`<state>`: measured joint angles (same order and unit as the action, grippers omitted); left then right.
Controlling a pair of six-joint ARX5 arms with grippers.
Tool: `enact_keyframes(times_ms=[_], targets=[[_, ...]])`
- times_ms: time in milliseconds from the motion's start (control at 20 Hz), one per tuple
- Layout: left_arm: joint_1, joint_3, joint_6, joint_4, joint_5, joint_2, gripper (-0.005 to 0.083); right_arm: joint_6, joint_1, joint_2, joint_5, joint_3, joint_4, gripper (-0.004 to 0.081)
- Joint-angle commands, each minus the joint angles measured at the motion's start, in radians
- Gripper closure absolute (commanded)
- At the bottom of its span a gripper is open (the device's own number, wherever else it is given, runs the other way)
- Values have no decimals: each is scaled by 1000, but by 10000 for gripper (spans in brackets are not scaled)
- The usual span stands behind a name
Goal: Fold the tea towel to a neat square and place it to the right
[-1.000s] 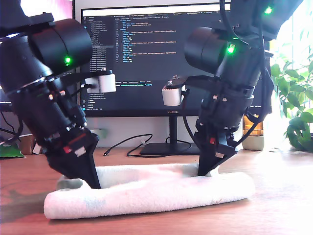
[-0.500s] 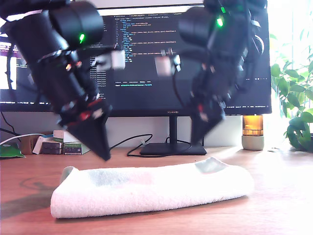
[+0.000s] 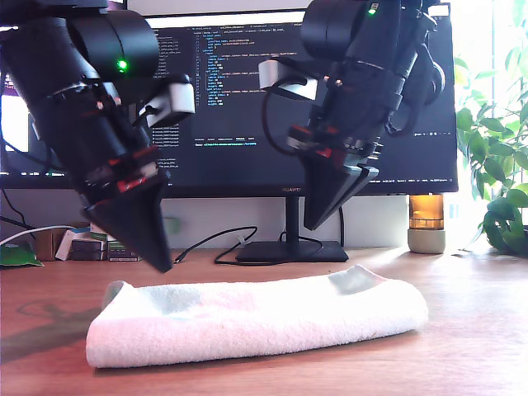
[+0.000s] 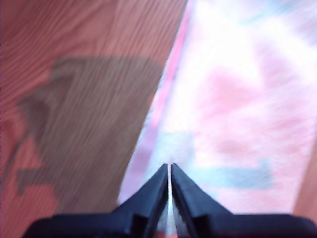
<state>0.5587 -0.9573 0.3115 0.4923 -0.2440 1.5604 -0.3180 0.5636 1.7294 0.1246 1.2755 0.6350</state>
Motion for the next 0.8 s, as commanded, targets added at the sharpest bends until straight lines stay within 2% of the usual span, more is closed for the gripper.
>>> enact_keyframes(times_ms=[0,250,400,500,650,750], targets=[[-13,30,-10,-40,-28,-19,793,35,-10,-42,5,0,-14,781],[-35,177,-63,-180,-105,-114,793,115,-7,-126,5,-6,-26,781],[-35,246,-84,-259,-130,-181,793,149,11,-172,-2,-62,-135,781],[-35,296,-106,-315,-130,-235,793,165,26,-207,-21,-129,-225,781],[-38,385,-132,-424,-130,-323,793,183,40,-288,-50,-288,-397,781],[-39,453,-159,-506,-132,-381,793,217,43,-355,-51,-417,-586,781]])
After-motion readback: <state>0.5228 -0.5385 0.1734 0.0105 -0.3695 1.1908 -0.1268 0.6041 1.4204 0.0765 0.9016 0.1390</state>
